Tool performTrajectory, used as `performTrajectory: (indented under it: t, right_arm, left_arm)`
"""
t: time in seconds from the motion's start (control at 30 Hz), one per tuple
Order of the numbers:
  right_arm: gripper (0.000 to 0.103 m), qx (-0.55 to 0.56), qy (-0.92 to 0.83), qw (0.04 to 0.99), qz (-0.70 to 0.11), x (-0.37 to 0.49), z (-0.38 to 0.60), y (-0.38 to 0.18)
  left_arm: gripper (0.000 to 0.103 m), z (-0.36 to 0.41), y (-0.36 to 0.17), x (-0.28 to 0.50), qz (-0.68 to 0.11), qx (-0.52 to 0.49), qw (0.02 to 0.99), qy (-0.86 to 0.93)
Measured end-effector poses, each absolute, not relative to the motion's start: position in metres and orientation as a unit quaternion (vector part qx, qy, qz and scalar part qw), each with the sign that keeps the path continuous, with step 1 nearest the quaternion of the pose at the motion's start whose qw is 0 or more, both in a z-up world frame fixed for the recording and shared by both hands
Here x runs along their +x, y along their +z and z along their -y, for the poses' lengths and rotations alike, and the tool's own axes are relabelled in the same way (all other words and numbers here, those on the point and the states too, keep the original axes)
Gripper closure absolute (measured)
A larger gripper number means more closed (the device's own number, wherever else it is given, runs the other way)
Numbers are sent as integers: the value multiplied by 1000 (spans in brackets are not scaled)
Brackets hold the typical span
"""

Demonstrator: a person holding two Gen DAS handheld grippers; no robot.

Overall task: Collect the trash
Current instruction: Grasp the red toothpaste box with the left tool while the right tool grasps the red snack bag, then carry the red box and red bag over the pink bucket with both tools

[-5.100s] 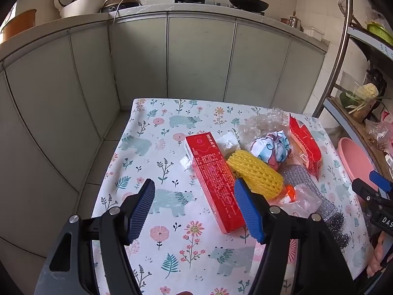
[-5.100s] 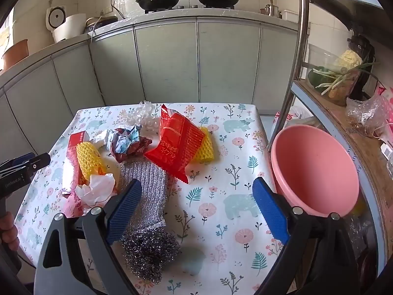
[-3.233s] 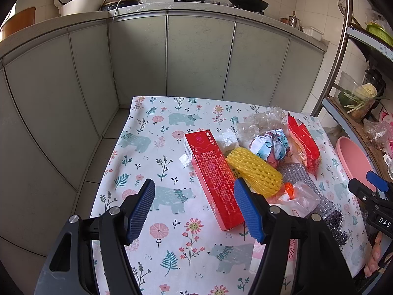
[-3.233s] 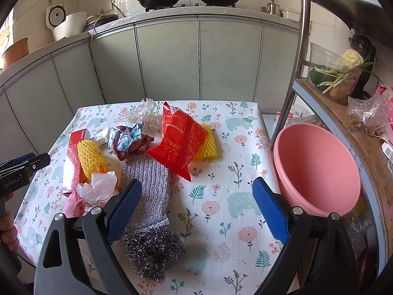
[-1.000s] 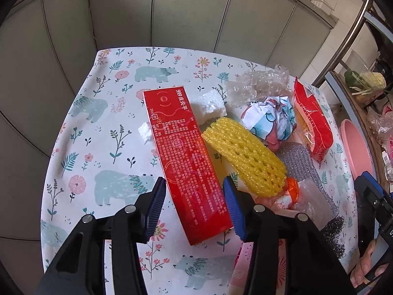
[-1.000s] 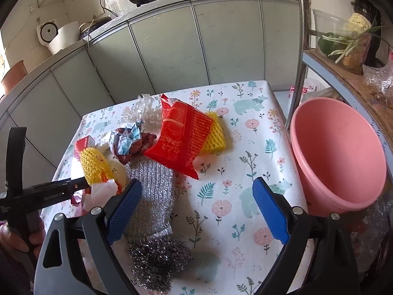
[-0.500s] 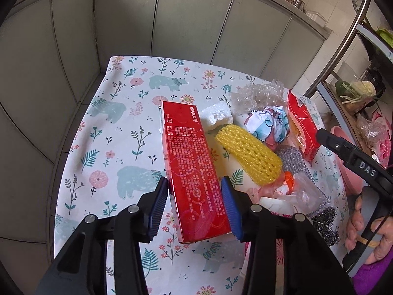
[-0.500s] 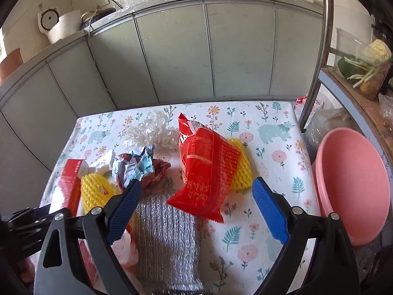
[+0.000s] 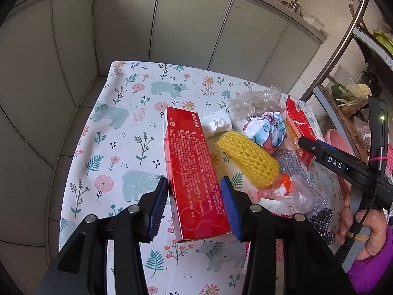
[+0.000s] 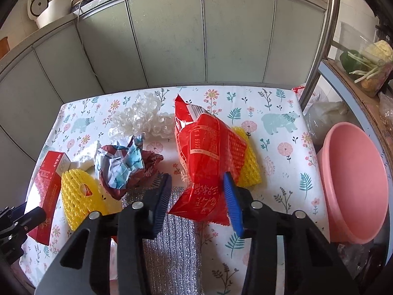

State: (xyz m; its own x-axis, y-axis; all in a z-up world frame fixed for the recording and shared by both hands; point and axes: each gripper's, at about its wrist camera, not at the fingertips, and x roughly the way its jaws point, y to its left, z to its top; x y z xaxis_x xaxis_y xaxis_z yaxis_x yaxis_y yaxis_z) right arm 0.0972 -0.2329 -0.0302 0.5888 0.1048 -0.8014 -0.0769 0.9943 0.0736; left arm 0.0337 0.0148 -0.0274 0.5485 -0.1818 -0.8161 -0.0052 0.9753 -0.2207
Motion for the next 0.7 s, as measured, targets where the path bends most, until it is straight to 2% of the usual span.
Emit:
performTrajectory:
  t: [0.07, 0.47, 0.7]
  right_arm:
    - [69, 16, 50, 893, -447, 96, 233, -28]
    - [90, 42, 69, 899, -430, 81, 242, -16]
    - [92, 64, 98, 906, -408, 59, 252, 1]
  left_arm:
    - [59, -15, -27, 34, -472, -100, 875, -50]
    - [60, -12, -17, 27, -460, -95, 881, -51]
    - [60, -10, -3, 16, -441, -92, 891, -52]
